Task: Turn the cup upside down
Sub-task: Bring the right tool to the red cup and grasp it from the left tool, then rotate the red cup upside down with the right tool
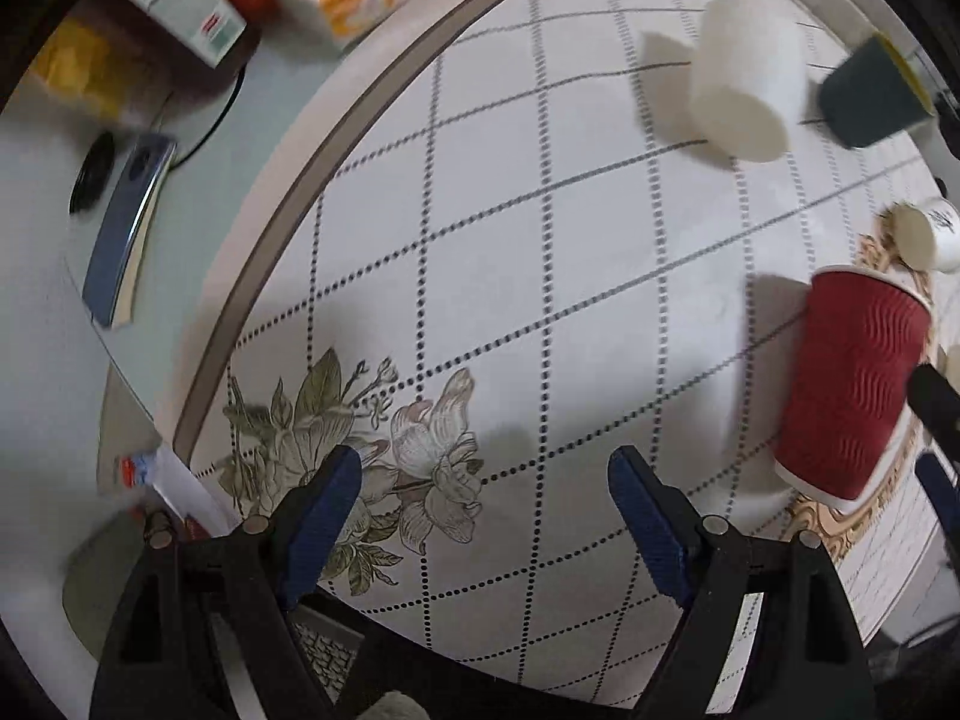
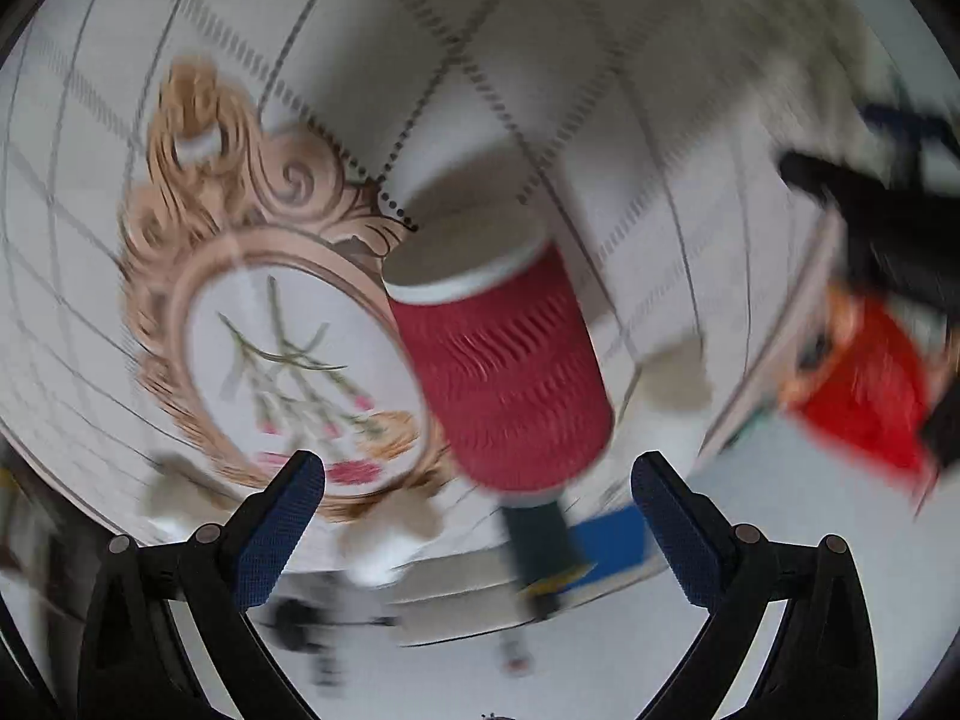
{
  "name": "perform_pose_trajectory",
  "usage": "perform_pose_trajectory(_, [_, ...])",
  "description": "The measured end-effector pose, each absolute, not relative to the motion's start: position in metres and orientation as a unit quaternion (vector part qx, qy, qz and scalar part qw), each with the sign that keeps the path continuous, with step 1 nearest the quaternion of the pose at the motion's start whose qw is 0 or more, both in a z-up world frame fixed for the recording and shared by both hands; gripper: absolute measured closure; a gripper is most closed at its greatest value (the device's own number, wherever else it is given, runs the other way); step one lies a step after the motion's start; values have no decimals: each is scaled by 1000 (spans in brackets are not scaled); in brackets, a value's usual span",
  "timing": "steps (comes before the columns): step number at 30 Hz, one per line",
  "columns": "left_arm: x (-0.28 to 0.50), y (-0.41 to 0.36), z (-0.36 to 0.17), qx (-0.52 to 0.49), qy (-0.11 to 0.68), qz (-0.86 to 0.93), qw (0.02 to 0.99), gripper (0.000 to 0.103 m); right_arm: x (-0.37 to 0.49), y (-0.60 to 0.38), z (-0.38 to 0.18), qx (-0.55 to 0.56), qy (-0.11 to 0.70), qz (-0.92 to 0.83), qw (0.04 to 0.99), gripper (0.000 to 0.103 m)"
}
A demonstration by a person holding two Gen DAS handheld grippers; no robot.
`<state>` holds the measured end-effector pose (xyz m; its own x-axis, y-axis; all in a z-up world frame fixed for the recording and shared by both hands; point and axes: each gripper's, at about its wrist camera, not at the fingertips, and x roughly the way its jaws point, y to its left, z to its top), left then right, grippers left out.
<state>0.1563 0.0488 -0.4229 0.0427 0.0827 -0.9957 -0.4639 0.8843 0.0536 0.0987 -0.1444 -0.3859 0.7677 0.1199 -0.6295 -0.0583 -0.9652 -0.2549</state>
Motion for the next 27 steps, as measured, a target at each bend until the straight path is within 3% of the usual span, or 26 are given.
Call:
perform_pose_trajectory(10, [153, 71, -438, -173, 664, 206, 698, 19, 139, -121, -419, -925, -96, 366, 31, 2])
perform_pose_trajectory(13, [154, 73, -438, -177, 662, 204, 699, 19, 146, -112, -421, -923, -98, 370, 27, 6])
perform_pose_trajectory(17, [158, 73, -438, -179, 661, 204, 699, 19, 158, -104, -423, -923, -100, 370, 23, 19])
perform_pose_trajectory(27, [163, 70, -430, -173, 659, 203, 703, 19, 137, -99, -443, -920, -91, 379, 43, 21])
